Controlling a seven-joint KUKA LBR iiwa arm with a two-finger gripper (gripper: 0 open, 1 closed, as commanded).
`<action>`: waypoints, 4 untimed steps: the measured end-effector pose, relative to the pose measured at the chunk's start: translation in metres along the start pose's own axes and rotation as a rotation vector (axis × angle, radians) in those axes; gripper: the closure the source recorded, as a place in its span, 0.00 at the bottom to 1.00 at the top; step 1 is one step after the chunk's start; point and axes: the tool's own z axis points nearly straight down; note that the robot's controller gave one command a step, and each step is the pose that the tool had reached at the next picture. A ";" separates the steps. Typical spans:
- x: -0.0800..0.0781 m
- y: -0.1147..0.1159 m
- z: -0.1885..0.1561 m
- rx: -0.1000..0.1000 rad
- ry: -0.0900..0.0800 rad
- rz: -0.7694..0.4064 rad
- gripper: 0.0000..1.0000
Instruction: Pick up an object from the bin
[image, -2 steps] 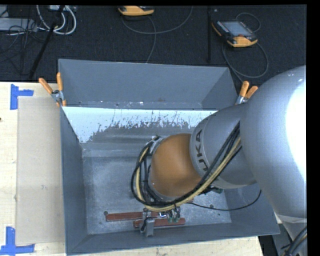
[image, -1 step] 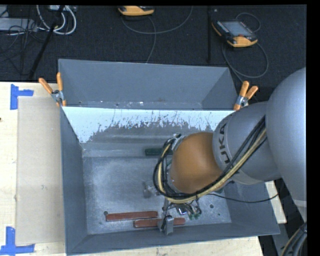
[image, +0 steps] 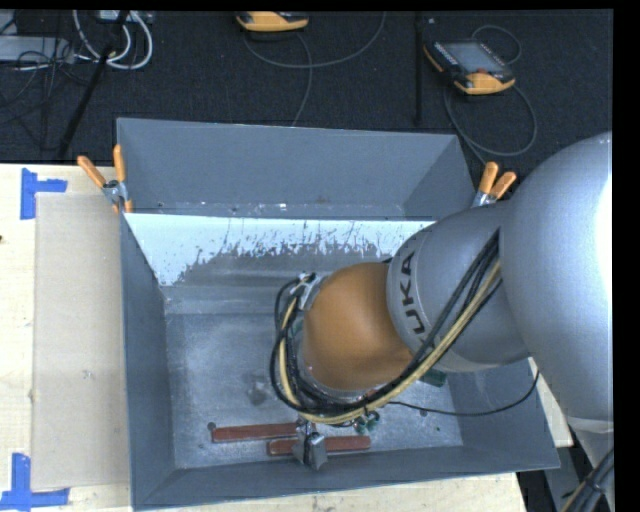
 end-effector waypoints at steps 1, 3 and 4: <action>0.023 -0.028 -0.003 0.005 -0.019 0.021 0.00; 0.027 -0.026 -0.032 -0.001 0.006 0.030 1.00; 0.026 -0.026 -0.056 -0.002 0.008 0.035 1.00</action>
Offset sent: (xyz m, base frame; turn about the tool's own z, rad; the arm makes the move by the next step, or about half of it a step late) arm -0.0143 -0.0369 -0.0010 0.0157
